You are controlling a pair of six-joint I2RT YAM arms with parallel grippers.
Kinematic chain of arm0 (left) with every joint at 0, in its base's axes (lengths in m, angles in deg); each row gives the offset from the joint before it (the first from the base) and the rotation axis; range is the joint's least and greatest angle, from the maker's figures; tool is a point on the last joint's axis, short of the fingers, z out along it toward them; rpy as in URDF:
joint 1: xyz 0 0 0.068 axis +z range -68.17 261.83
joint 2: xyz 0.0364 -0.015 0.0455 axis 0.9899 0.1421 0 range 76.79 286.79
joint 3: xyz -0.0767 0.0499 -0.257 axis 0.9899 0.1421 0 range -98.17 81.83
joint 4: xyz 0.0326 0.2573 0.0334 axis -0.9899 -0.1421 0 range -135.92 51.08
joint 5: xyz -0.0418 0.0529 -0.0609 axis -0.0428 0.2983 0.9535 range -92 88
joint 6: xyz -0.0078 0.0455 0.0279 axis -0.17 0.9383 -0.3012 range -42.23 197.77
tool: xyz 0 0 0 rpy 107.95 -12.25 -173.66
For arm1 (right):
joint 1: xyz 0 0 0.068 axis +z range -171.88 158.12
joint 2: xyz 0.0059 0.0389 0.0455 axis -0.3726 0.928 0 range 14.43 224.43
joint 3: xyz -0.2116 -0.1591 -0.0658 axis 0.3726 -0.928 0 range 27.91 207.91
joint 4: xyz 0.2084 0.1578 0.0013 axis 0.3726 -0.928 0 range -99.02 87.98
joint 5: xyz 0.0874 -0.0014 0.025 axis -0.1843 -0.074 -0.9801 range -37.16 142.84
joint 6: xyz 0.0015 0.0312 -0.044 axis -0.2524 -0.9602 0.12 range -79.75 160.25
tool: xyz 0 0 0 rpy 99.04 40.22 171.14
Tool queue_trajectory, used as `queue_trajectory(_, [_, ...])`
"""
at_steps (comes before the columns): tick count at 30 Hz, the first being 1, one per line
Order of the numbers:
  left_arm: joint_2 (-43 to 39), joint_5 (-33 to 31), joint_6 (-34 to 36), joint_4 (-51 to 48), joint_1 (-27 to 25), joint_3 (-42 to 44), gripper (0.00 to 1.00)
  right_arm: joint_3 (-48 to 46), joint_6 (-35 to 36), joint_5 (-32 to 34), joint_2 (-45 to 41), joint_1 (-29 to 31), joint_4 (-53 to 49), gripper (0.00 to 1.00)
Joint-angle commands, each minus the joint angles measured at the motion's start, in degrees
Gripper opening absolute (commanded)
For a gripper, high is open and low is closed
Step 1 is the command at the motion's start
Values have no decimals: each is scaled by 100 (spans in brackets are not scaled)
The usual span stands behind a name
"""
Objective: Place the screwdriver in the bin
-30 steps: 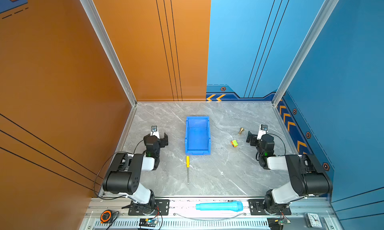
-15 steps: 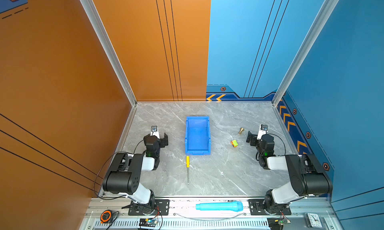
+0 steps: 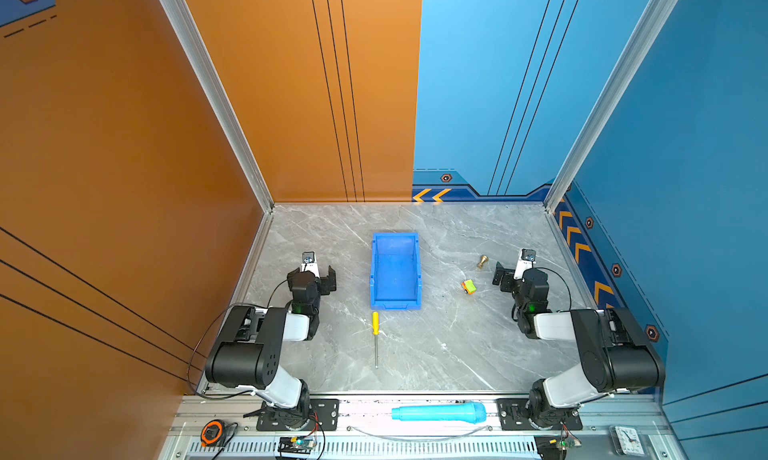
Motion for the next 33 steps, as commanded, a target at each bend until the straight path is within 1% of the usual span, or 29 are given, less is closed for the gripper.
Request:
queue_trajectory(1, [46, 89, 67, -78, 22, -101, 98, -6, 81, 106, 72, 17, 77, 100])
queue_trajectory(9, [38, 92, 57, -74, 22, -105, 98, 0, 59, 77, 72, -6, 55, 100])
queue_trajectory(10, [37, 98, 54, -78, 22, -107, 98, 4, 59, 192, 65, 21, 42, 100])
queue_trajectory(12, [26, 88, 53, -72, 22, -97, 98, 98, 63, 382, -88, 87, -262, 100])
queue_trajectory(14, [-49, -72, 26, -144, 9, -114, 98, 144, 75, 492, -287, 128, -501, 100])
queue_trajectory(16, [-226, -228, -25, -334, 4, -146, 98, 151, 140, 480, -508, 189, -732, 100])
queue_trajectory(21, [-892, -320, -186, -1450, 22, -372, 98, 126, 207, 543, -1166, 405, -1353, 100])
queue_trajectory(23, [-1265, -386, -350, -1829, -4, -332, 98, 129, 250, 615, -1509, 551, -1704, 100])
queue_trajectory(25, [-1703, -407, -656, -2337, -34, -338, 98, 150, 270, 640, -1924, 711, -2121, 100])
queue_trajectory(26, [-1929, -359, -610, -2590, -99, -366, 98, 175, 236, 696, -2153, 820, -2394, 100])
queue_trajectory(28, [-2364, -576, -586, -3030, -358, -418, 98, 233, 68, 827, -2579, 1029, -2942, 100])
queue_trajectory(30, [-2749, -630, -666, -3581, -490, -549, 98, 312, -119, 967, -2989, 1278, -3530, 100])
queue_trajectory(31, [-2904, -740, -806, -3966, -541, -685, 98, 347, -252, 1113, -3198, 1432, -3841, 100])
queue_trajectory(33, [-3120, -866, -1317, -4991, -598, -1065, 98, 460, -557, 1252, -3567, 1716, -4345, 100])
